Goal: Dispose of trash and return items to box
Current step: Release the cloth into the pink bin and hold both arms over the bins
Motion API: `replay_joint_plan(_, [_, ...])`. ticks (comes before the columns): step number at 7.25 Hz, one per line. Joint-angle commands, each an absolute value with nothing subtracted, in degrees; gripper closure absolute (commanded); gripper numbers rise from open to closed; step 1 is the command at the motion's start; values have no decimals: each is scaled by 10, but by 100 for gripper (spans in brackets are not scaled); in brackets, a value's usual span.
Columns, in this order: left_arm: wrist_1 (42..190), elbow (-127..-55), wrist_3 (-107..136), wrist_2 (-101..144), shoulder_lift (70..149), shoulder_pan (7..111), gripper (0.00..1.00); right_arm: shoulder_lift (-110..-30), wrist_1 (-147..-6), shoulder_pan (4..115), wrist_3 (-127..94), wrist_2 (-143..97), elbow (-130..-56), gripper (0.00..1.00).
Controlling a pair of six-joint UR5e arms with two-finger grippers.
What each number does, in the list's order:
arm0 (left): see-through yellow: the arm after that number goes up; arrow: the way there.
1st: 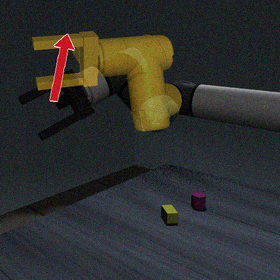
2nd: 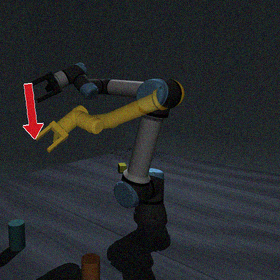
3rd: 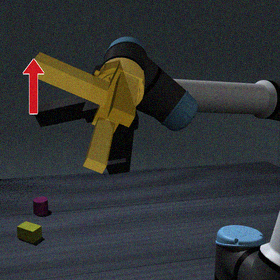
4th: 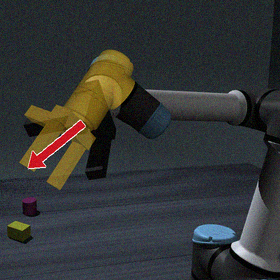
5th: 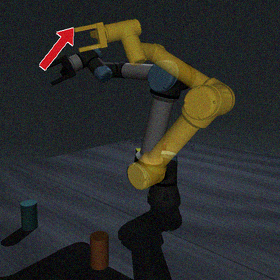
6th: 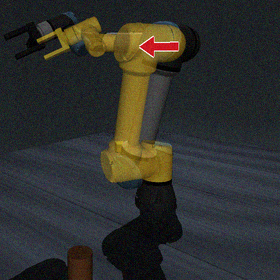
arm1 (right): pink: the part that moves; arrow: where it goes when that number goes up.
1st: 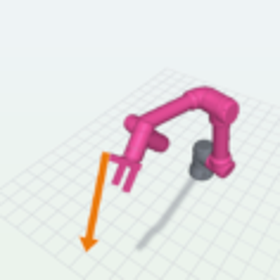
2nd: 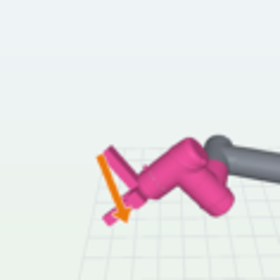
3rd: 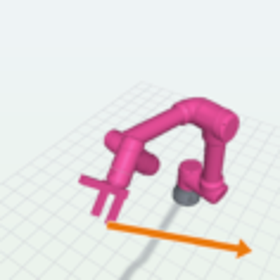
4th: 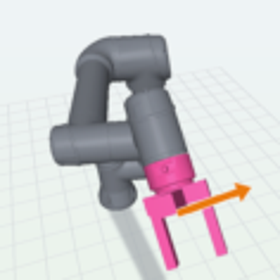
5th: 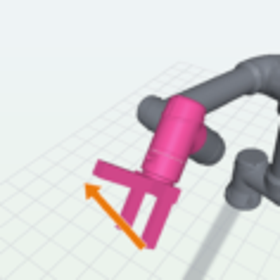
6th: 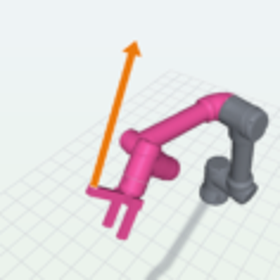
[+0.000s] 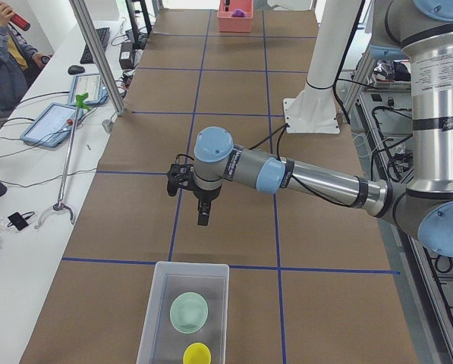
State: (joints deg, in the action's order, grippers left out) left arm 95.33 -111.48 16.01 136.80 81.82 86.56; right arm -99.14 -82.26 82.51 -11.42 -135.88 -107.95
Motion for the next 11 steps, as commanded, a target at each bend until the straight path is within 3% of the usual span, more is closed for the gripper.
replay_joint_plan(1, [956,-1114,130,1367,808,865,2,-993,-820,824,-113,-1355,-1080,0])
replay_joint_plan(11, [958,-1097,134,1372,820,859,2,-994,-820,819,-110,-1355,-1074,0])
